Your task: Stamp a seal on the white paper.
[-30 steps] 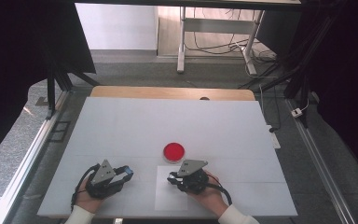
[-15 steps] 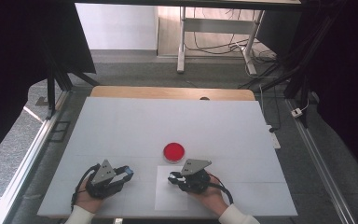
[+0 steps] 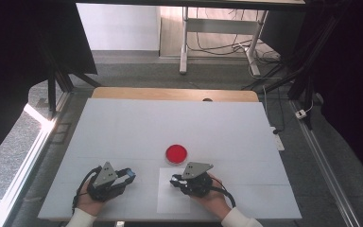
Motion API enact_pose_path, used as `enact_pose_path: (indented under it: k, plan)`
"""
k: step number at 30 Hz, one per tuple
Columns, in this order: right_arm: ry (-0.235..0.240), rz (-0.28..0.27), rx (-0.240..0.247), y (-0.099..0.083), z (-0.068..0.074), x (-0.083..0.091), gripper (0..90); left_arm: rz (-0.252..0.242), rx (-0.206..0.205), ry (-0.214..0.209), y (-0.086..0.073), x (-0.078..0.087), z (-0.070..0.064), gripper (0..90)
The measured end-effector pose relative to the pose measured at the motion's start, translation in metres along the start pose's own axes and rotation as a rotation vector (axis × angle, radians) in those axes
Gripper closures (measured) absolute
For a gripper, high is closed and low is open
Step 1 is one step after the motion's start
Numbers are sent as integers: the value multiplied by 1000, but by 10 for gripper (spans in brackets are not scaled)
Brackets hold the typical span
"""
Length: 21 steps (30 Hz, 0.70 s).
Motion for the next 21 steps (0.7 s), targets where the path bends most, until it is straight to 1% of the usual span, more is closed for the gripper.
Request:
enact_pose_path:
  k: [2, 5, 9, 13, 15, 18, 20, 21]
  plan:
    - [-8, 8, 8, 0, 0, 0, 758, 0, 0, -1, 0, 0, 0, 653]
    - [-2, 1, 0, 0, 0, 0, 757, -2, 1, 0, 0, 0, 0, 653]
    - [-3, 2, 4, 0, 0, 0, 756, -2, 1, 1, 0, 0, 0, 653]
    - [0, -16, -4, 0, 0, 0, 754, 0, 4, 2, 0, 0, 1, 653]
    - [-8, -12, -5, 0, -1, 1, 754, -1, 6, 2, 0, 0, 1, 653]
    - [-8, -21, -10, 0, -1, 0, 753, 0, 5, 2, -1, 0, 2, 653]
    - [-9, -18, -11, 0, -1, 1, 752, 0, 3, 0, -1, 0, 2, 653]
    - [-2, -28, -16, 1, -1, 2, 752, 0, 5, 1, -1, 0, 2, 653]
Point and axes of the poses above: each handheld gripper's, and its own axes: x roughly backward along the jaws, y roughly out of its top, z roughly to its left, the point moved 9 cm from there along -x, roughly forward along the jaws, and after that the axes turned 5 degrees about z, right-handed, at the moved point
